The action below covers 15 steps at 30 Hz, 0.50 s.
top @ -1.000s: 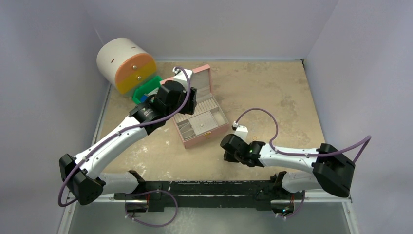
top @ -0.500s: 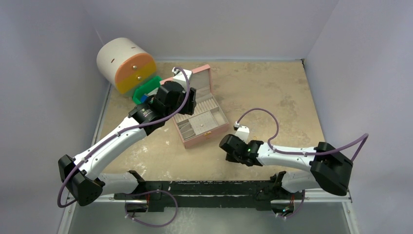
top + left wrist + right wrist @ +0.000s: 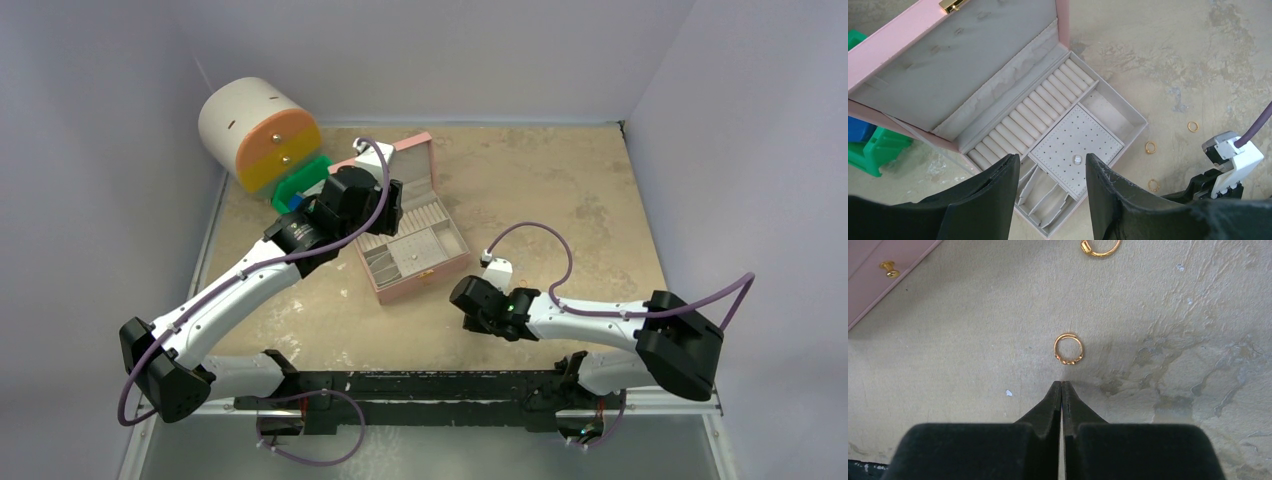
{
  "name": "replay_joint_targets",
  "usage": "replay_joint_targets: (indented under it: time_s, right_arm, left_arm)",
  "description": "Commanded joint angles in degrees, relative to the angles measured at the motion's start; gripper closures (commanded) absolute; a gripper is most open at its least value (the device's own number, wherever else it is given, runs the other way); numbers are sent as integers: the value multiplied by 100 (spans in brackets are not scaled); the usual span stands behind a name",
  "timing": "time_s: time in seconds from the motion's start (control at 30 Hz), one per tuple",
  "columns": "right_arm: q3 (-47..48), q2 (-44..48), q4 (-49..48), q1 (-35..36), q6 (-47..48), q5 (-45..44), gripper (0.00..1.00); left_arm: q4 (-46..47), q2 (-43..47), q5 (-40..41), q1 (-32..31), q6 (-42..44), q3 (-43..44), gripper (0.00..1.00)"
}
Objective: Organize the mixed jewelry
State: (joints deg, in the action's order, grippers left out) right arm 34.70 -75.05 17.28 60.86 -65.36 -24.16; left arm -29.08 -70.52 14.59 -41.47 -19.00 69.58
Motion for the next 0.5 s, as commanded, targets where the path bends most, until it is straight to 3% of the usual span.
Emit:
replay_joint_targets:
  time_s: [0.0,0.27,0.47]
  right_arm:
    - [161,40,37,57,-114,-208,100]
    - [109,428,-115,140,23,-197,100]
    - [80,1031,-512,201,683,-138,100]
  left_arm:
    - [285,188,105,9,-86,19,50]
    - [263,188,106,3,-97,18,50]
    - [265,438,-100,-1,-402,-226,49]
